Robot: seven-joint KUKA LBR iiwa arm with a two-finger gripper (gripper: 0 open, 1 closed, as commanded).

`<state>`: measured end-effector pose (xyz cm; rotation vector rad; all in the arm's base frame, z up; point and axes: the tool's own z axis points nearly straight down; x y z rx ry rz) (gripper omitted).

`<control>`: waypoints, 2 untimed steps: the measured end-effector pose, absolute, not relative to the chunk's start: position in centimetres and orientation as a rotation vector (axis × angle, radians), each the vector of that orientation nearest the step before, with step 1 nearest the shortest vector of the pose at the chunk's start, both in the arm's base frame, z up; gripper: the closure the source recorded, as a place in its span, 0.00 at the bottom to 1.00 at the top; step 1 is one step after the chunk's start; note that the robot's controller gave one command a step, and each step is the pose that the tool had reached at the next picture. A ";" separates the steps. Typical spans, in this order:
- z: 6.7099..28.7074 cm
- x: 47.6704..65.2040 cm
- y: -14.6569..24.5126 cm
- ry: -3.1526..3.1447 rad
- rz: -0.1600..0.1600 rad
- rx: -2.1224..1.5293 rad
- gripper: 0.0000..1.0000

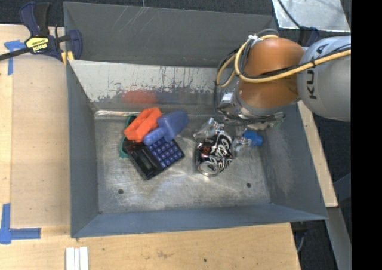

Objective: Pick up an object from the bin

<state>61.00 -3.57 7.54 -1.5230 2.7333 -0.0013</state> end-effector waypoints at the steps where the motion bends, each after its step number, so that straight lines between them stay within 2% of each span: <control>1: 7.5 61.0 -3.6 2.734 -0.001 -1.523 1.00; 2: 7.9 60.9 -3.6 2.737 0.001 -1.525 1.00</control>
Offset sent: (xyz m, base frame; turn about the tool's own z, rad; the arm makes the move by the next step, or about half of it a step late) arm 0.0000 0.0000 0.0863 0.0000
